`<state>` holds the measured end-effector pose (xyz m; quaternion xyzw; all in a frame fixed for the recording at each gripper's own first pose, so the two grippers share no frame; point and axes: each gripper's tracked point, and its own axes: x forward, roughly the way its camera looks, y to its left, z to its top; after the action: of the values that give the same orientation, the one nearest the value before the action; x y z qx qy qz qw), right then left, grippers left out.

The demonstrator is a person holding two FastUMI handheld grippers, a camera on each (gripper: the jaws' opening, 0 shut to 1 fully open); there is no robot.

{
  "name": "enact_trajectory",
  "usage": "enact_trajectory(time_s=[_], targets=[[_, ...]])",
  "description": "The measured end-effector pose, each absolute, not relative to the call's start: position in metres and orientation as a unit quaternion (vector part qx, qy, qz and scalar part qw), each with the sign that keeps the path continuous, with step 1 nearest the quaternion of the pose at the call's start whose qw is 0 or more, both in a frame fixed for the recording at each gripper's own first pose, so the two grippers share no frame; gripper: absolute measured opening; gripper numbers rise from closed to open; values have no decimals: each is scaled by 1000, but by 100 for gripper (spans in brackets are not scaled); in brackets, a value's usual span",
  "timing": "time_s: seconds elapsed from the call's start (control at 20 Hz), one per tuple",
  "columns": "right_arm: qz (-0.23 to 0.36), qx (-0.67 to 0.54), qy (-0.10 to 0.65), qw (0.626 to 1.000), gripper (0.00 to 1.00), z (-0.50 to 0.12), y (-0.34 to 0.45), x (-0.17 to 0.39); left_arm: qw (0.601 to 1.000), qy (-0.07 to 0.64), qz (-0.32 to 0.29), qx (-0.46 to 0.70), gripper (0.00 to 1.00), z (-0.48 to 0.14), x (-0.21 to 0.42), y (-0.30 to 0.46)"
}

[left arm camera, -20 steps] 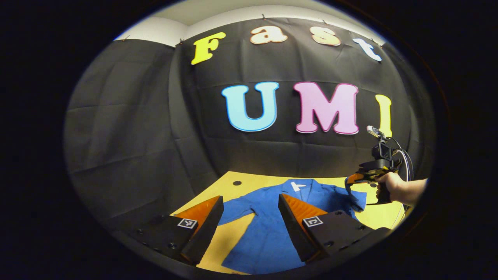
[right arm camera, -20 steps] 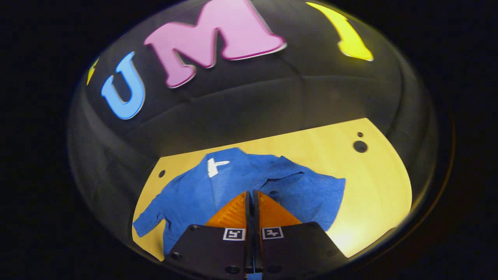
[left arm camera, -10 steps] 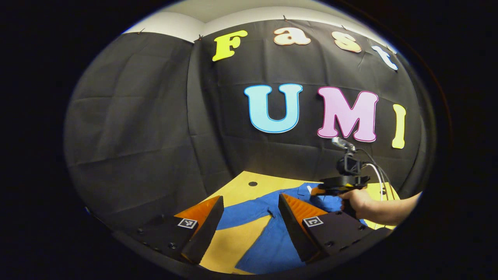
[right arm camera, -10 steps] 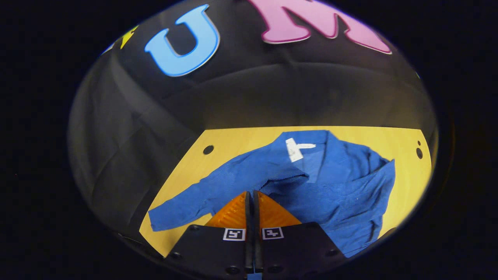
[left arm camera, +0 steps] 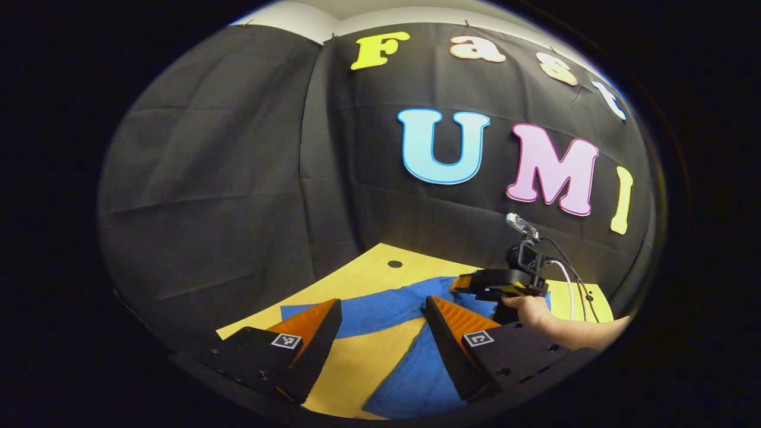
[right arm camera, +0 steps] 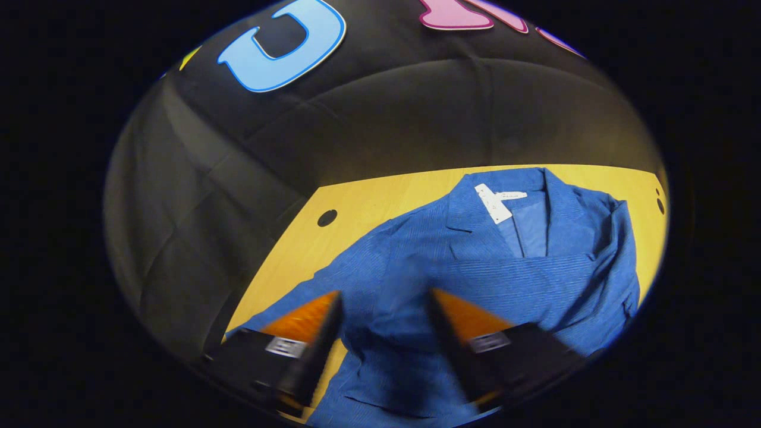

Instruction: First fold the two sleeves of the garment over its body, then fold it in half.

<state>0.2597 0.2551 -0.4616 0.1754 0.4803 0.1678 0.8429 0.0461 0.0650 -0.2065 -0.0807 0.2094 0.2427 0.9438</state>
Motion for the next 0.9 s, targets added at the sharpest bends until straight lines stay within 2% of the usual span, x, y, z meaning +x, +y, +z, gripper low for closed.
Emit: enact_trajectory(time_s=[0.05, 0.1, 0.15, 0.3, 0.5, 0.65, 0.9], targets=[[173, 169, 467, 850, 97, -458, 255, 258, 942, 213, 246, -83, 81, -217, 46, 72], [176, 161, 452, 860, 89, -452, 252, 253, 940, 214, 251, -82, 81, -227, 47, 80], [182, 156, 431, 870, 98, -441, 249, 249, 938, 215, 259, -79, 81, -236, 47, 91], [197, 133, 352, 905, 98, -398, 238, 234, 926, 231, 290, -70, 81, -266, 45, 130], [223, 61, 307, 923, 98, -356, 214, 192, 894, 295, 324, -89, 82, -314, 34, 179], [238, 65, 256, 935, 98, -321, 208, 171, 867, 349, 338, -111, 83, -353, 34, 205], [228, 55, 200, 951, 98, -283, 167, 149, 830, 417, 348, -129, 84, -408, 38, 229]])
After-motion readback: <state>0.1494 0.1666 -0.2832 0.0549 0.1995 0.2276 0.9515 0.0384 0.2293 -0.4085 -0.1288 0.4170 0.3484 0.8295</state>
